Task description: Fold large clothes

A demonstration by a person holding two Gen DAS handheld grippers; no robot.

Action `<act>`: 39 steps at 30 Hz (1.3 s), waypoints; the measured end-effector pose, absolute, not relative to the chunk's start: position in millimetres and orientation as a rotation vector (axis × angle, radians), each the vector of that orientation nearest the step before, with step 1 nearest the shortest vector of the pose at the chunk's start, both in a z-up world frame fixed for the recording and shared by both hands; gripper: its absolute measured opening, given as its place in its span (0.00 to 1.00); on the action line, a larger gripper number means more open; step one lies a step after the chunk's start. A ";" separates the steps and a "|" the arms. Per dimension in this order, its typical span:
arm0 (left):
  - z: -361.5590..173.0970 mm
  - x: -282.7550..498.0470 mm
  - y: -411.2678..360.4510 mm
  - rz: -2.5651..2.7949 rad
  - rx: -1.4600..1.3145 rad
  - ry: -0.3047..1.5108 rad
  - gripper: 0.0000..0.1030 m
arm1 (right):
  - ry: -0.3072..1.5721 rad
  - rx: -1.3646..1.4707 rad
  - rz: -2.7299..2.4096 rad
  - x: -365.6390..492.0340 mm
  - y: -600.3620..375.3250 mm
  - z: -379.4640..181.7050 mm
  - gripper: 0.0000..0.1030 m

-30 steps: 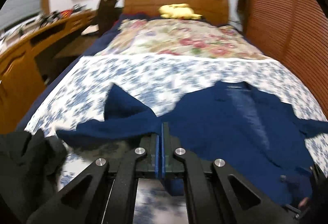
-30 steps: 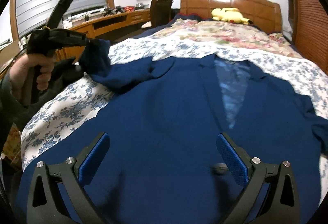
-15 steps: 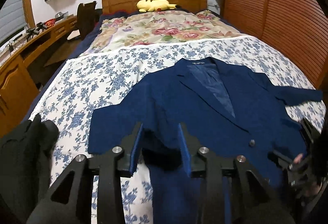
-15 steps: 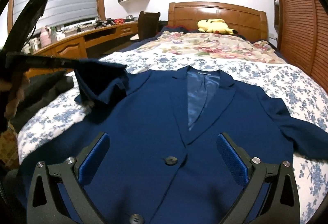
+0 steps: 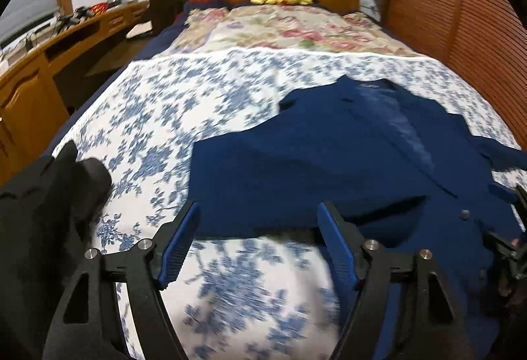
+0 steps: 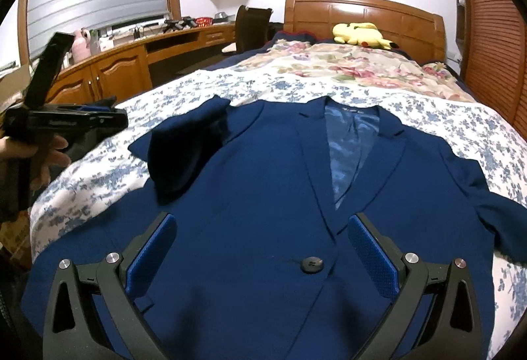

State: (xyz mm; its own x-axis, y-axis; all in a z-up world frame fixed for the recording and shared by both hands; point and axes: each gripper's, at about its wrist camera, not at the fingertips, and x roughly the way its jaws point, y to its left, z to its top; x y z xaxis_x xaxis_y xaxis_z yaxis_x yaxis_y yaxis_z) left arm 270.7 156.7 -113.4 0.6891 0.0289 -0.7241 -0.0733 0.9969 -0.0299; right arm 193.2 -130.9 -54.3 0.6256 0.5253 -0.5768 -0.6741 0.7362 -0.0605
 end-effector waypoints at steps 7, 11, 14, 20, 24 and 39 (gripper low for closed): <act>-150.0 295.8 191.0 0.103 -0.077 0.866 0.72 | 0.608 -0.304 0.694 201.4 -124.2 -60.2 1.00; -166.5 305.5 203.2 0.117 -0.115 0.906 0.72 | 0.626 -0.327 0.694 202.2 -118.5 -64.9 1.00; -175.2 307.7 207.1 0.122 -0.139 0.927 0.72 | 0.629 -0.343 0.694 200.5 -115.6 -66.6 1.00; -181.3 309.4 205.7 0.125 -0.141 0.949 0.72 | 0.627 -0.337 0.697 200.5 -116.9 -65.9 1.00; -184.9 312.2 206.2 0.113 -0.157 0.968 0.67 | 0.620 -0.339 0.699 198.3 -117.8 -65.1 1.00; -108.7 291.5 142.4 0.042 -0.037 0.782 0.14 | 0.610 -0.335 0.688 190.1 -134.8 -56.6 1.00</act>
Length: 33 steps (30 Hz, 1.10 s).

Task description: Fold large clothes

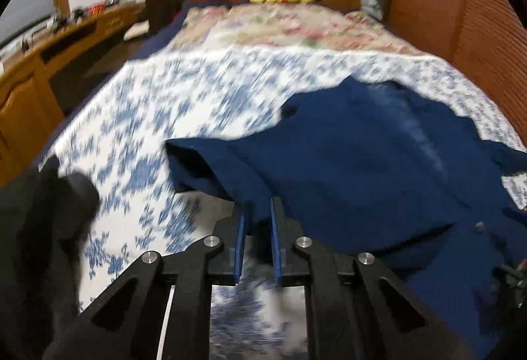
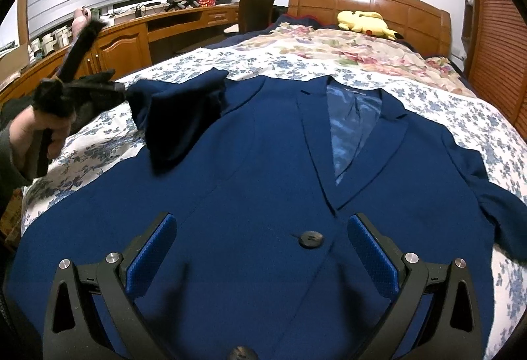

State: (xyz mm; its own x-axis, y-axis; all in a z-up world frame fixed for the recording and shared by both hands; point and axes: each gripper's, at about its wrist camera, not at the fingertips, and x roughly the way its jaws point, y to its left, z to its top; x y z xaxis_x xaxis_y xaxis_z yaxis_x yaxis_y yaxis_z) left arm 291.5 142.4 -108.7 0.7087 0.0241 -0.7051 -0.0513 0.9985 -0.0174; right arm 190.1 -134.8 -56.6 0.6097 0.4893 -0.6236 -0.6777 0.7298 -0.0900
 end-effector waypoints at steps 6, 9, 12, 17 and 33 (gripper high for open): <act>-51.3 278.6 83.4 -0.043 0.018 0.676 0.13 | 0.591 -0.314 0.652 182.1 -164.0 -45.2 1.00; -32.8 272.1 54.9 -0.084 0.046 0.646 0.13 | 0.585 -0.292 0.629 178.8 -181.7 -38.8 1.00; -17.7 263.7 23.1 -0.131 0.082 0.621 0.13 | 0.573 -0.284 0.603 169.7 -196.9 -32.6 1.00; -4.6 253.7 -19.4 -0.198 0.117 0.605 0.13 | 0.563 -0.266 0.558 157.9 -223.0 -21.9 1.00; -31.5 207.8 -63.9 -0.330 0.130 0.676 0.39 | 0.566 -0.194 0.516 147.8 -238.5 -2.7 1.00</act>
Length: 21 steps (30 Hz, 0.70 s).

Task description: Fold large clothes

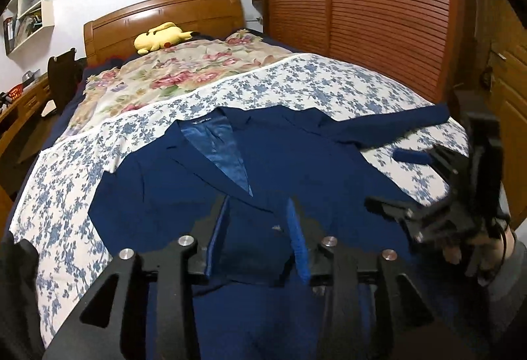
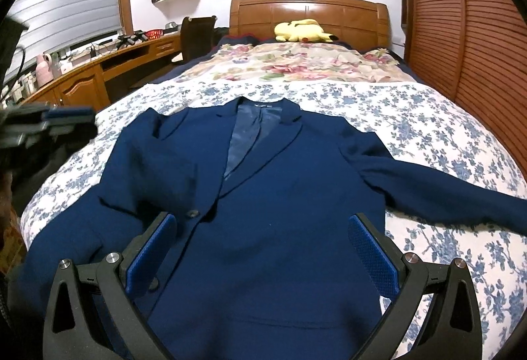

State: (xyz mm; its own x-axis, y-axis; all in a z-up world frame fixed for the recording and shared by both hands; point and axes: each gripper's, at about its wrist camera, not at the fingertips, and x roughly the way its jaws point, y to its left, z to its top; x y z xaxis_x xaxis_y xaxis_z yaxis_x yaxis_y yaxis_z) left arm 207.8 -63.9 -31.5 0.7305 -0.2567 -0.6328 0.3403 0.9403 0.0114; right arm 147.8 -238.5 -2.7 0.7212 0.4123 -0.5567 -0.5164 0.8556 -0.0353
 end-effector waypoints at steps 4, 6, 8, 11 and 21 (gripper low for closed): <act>-41.9 198.1 -52.9 -0.317 0.105 0.676 0.39 | 0.597 -0.197 0.522 156.5 -231.9 -11.0 1.00; -48.0 195.3 -44.4 -0.306 0.096 0.673 0.39 | 0.612 -0.210 0.528 160.0 -225.8 -14.8 1.00; -55.0 190.0 -34.0 -0.288 0.090 0.665 0.39 | 0.621 -0.222 0.539 162.9 -219.0 -16.2 1.00; -61.1 183.4 -20.3 -0.276 0.062 0.659 0.52 | 0.627 -0.231 0.567 164.6 -206.9 -16.7 1.00; -65.8 157.0 30.0 -0.169 0.023 0.578 0.75 | 0.674 -0.248 0.698 178.1 -172.0 -35.9 1.00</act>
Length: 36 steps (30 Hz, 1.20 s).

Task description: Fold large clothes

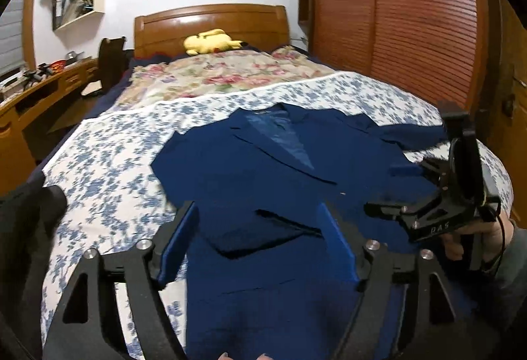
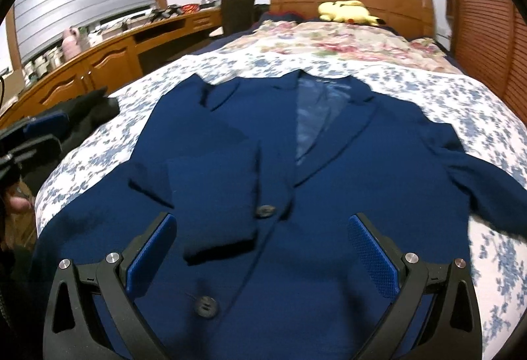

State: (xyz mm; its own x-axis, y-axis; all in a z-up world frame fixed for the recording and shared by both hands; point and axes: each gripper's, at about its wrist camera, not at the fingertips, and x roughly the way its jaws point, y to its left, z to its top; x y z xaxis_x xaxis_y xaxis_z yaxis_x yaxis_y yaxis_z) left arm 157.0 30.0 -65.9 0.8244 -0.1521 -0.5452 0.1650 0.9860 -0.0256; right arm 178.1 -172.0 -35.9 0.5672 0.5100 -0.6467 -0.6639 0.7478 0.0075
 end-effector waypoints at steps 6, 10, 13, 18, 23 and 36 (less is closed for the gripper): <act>-68.9 148.9 47.1 -0.144 0.006 0.578 0.76 | 0.708 -0.307 0.752 181.1 -148.3 -48.6 0.97; -66.7 145.8 53.2 -0.133 -0.011 0.562 0.77 | 0.721 -0.347 0.784 181.2 -134.6 -52.6 0.94; -67.6 144.3 58.4 -0.127 -0.020 0.563 0.77 | 0.726 -0.377 0.783 183.6 -131.1 -55.8 0.90; -67.2 144.3 63.0 -0.112 -0.024 0.555 0.77 | 0.759 -0.377 0.767 193.5 -124.6 -65.0 0.81; -68.7 147.2 64.8 -0.103 -0.032 0.557 0.78 | 0.766 -0.391 0.736 198.4 -118.6 -68.4 0.60; -75.9 155.3 61.8 -0.078 -0.035 0.570 0.78 | 0.727 -0.376 0.730 185.0 -128.3 -61.9 0.14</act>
